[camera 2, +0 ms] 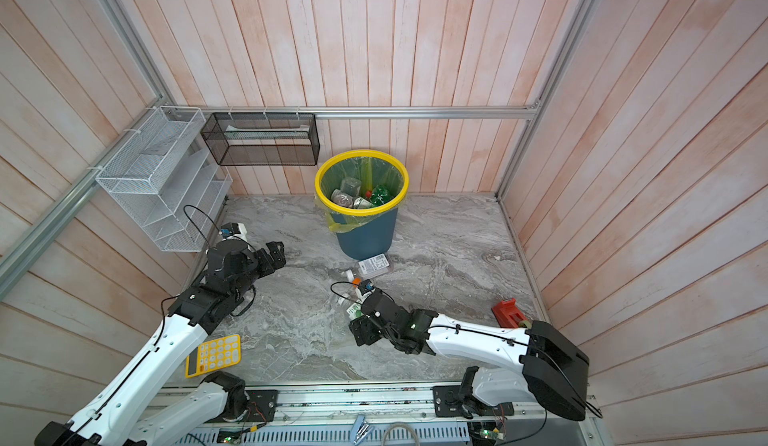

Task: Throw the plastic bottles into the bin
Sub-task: 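Withdraw the left arm while the right gripper reaches to the lime-label bottle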

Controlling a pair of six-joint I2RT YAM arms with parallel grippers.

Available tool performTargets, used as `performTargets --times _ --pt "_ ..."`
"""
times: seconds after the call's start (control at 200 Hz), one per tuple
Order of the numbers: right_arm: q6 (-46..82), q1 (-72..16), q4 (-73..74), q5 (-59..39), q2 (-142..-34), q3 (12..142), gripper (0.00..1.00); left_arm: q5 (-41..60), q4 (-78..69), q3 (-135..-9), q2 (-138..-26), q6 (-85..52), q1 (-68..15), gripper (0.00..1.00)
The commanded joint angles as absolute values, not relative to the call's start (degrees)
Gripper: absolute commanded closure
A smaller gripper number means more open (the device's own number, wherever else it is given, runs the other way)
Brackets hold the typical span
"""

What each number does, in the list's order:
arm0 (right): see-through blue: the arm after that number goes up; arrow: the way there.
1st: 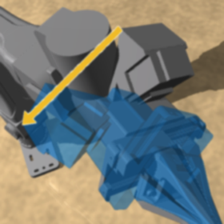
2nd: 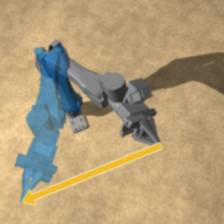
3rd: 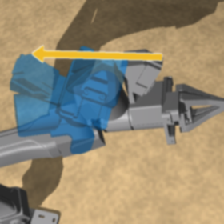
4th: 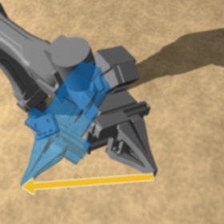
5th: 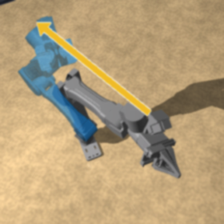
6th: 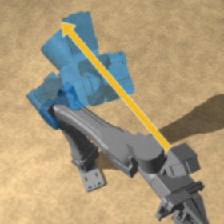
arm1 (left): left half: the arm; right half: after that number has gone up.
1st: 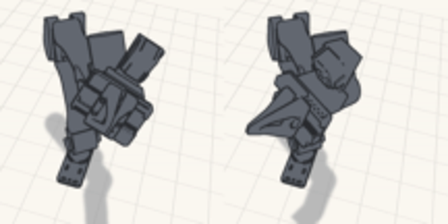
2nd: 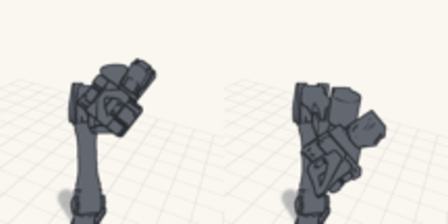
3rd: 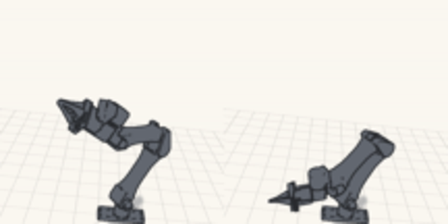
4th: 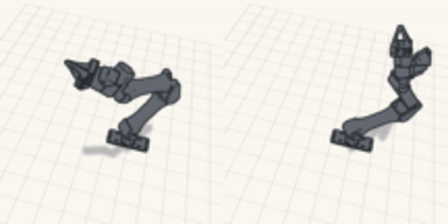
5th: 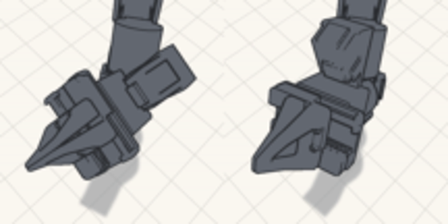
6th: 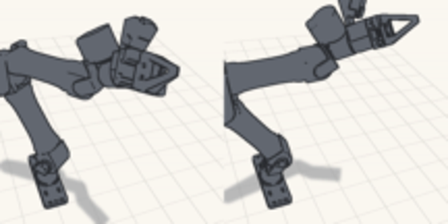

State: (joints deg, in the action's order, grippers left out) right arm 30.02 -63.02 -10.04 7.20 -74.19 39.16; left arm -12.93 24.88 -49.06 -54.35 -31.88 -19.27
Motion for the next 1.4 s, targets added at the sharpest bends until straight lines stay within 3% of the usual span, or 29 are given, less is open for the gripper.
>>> performTargets --times 0.0,0.46,0.705,1.05,1.395 --pt "29.2 -63.3 -12.0 9.1 -77.0 41.9 0.14 -12.4 25.6 -47.4 -53.0 -32.6 -19.0 0.00" --pt "25.8 -63.3 -18.6 9.5 -92.5 51.9 0.16 -13.4 27.1 -45.5 -50.3 -32.5 -19.0 0.00" --pt "24.7 -64.9 -20.9 9.8 -92.4 54.7 0.17 -14.3 27.6 -45.1 -49.8 -32.3 -18.9 0.00" --pt "24.5 -63.3 -24.3 15.2 -87.7 51.4 0.07 -13.3 26.5 -44.1 -50.4 -32.6 -18.8 0.00" --pt "20.0 -61.4 -22.7 8.9 -93.5 51.5 0.10 -13.5 27.0 -43.9 -50.4 -32.7 -18.8 0.00"
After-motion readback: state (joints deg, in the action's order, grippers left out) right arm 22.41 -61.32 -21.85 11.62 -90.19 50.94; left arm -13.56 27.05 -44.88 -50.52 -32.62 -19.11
